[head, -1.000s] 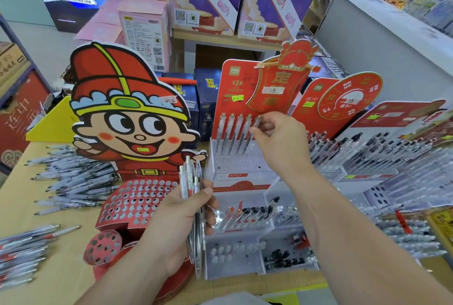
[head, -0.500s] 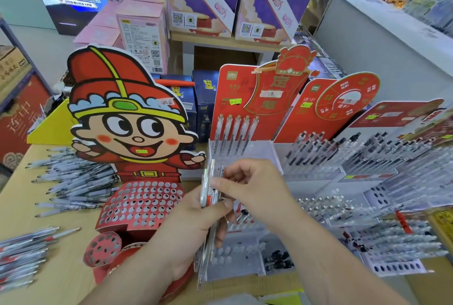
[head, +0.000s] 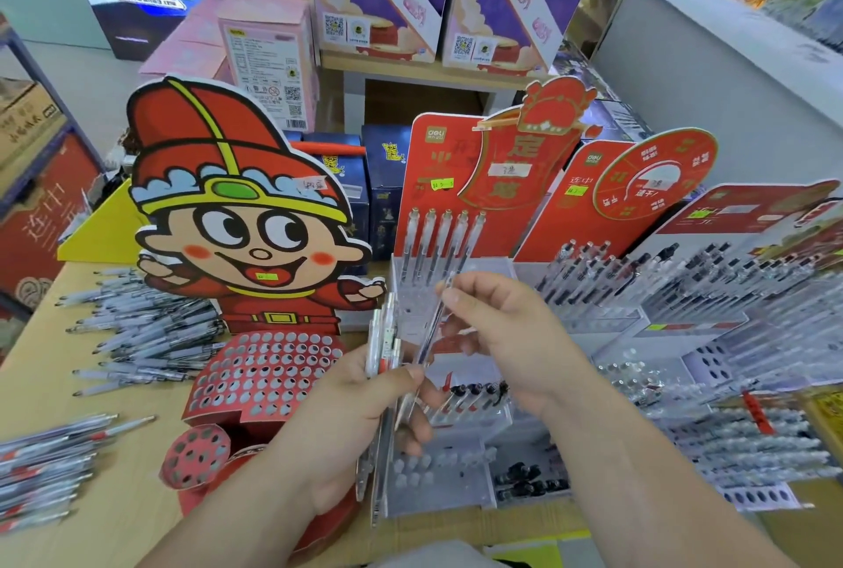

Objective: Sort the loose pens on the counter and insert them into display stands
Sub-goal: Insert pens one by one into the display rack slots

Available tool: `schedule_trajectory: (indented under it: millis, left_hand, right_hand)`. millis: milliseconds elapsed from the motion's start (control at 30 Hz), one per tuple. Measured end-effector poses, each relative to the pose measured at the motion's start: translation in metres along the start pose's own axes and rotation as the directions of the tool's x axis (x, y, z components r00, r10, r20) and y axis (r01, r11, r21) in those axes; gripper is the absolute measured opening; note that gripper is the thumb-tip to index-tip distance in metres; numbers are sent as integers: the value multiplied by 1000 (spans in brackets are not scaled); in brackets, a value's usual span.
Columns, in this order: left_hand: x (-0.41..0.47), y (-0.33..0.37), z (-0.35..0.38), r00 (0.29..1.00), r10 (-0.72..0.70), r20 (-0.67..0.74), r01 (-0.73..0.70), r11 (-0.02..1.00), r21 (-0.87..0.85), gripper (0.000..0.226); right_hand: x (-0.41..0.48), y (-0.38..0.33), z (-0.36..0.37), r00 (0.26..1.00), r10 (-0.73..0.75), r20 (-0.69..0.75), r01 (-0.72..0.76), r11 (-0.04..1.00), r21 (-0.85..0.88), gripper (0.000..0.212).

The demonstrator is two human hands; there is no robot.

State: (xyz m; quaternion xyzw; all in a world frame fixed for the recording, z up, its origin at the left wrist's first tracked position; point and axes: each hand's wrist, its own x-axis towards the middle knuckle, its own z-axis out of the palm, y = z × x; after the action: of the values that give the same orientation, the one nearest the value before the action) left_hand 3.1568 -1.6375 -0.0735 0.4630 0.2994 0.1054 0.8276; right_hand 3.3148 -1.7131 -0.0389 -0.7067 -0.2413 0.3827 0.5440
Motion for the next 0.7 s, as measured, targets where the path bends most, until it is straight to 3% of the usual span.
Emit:
schedule_trajectory:
  millis: [167,267,333,400,500,567,700]
  left_hand:
    - [3,-3,-2,997,18,-75,-20,1000,-24,9]
    - [3,1,-2,990,51,-131,-61,995,-76,12]
    - [4,5,-4,983,78,-164,-96,990,-104,10]
    - [6,8,-7,977,90,-195,-107,991,-79,8]
    - [7,7,-12,976,86,-202,-86,996,11,14]
    - [6,7,-10,982,79,-169,-69,995,65,15]
    - [6,5,3,991,96,-98,-76,980,186,11]
  right_hand:
    - [1,-10,-15,995,-43,-84,62,969,238,15]
    - [-3,-11,-25,996,-72,-58,84,964,252,17]
    - [-8,-11,-35,996,-86,-34,90,988,124,21]
    - [-13,-12,-46,995,-97,39,103,976,-191,19]
    - [-18,-15,-46,980,-33,195,152,759,-633,14]
    - [-18,-13,-34,965,-62,254,228,674,-703,9]
    - [-15,-6,-11,939,-148,312,331,640,-693,10]
